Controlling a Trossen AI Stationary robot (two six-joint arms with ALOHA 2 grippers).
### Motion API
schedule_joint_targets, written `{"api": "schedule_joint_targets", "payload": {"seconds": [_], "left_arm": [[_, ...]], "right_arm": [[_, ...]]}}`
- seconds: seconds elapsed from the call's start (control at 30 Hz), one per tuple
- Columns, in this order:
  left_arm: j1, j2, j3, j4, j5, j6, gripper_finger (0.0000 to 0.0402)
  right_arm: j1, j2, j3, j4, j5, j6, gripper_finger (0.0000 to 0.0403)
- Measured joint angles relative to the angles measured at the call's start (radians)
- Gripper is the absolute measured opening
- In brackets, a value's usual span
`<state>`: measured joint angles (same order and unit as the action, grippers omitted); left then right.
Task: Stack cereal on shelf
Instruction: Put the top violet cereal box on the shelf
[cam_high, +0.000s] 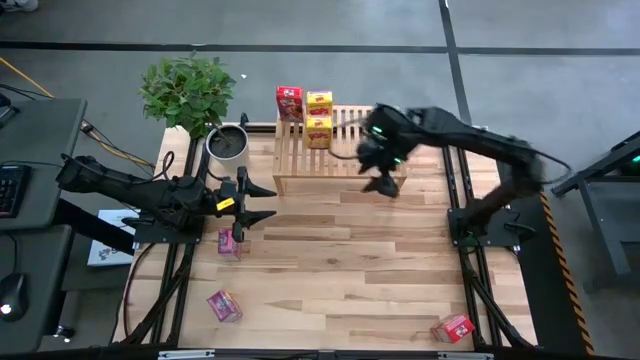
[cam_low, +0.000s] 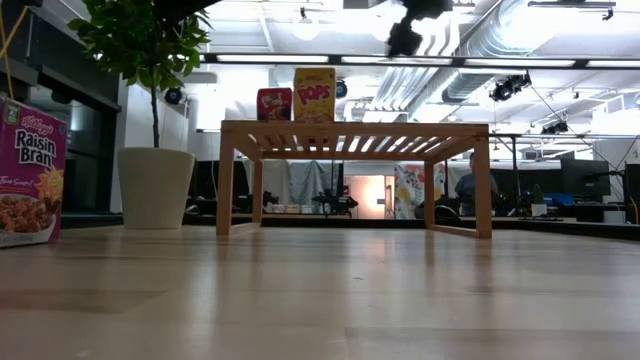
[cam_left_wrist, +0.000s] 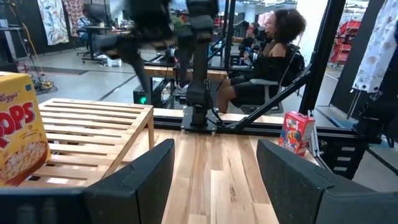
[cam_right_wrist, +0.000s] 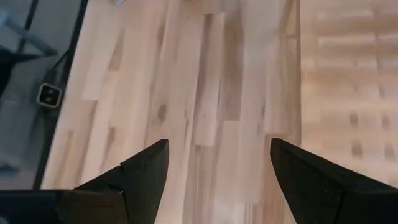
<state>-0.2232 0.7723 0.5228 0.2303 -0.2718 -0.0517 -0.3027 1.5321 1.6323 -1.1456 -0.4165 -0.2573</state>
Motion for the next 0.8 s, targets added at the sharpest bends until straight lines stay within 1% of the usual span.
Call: {"api": "schedule_joint_targets", "payload": {"seconds": [0.1, 0.17, 0.23, 0.3, 0.4, 0.47, 0.53, 0.6, 0.63, 0.7, 0.8], "left_arm": [[0.000, 0.000, 0.000, 0.000, 0.000, 0.000, 0.0218], [0.000, 0.000, 0.000, 0.002, 0.000, 0.008, 0.0218], [0.000, 0.000, 0.000, 0.011, 0.000, 0.024, 0.0218], [0.000, 0.000, 0.000, 0.021, 0.000, 0.046, 0.0218], [0.000, 0.000, 0.000, 0.052, 0.000, 0.062, 0.0218], [0.000, 0.000, 0.000, 0.092, 0.001, 0.061, 0.0218], [0.000, 0.000, 0.003, 0.134, 0.021, 0.029, 0.0218], [0.000, 0.000, 0.035, 0.101, 0.057, -0.018, 0.0218], [0.000, 0.000, 0.064, 0.050, 0.061, -0.041, 0.0218], [-0.007, 0.006, 0.145, -0.108, 0.050, -0.084, 0.0218], [-0.039, 0.062, 0.291, -0.398, -0.048, -0.170, 0.0218]], "right_arm": [[0.007, -0.225, -0.283, 0.186, 0.056, 0.099, 0.0272], [0.031, -0.384, -0.472, 0.365, 0.097, 0.182, 0.0272], [0.070, -0.537, -0.655, 0.576, 0.147, 0.269, 0.0272], [0.115, -0.672, -0.836, 0.823, 0.201, 0.349, 0.0272], [0.176, -0.811, -1.081, 1.220, 0.285, 0.428, 0.0272], [0.206, -0.856, -1.221, 1.474, 0.319, 0.436, 0.0272], [0.227, -0.868, -1.331, 1.707, 0.344, 0.426, 0.0272], [0.238, -0.863, -1.406, 1.878, 0.362, 0.410, 0.0272], [0.241, -0.859, -1.431, 1.943, 0.365, 0.409, 0.0272], [0.244, -0.852, -1.457, 2.022, 0.364, 0.408, 0.0272], [0.253, -0.852, -1.465, 2.054, 0.363, 0.406, 0.0272]]}}
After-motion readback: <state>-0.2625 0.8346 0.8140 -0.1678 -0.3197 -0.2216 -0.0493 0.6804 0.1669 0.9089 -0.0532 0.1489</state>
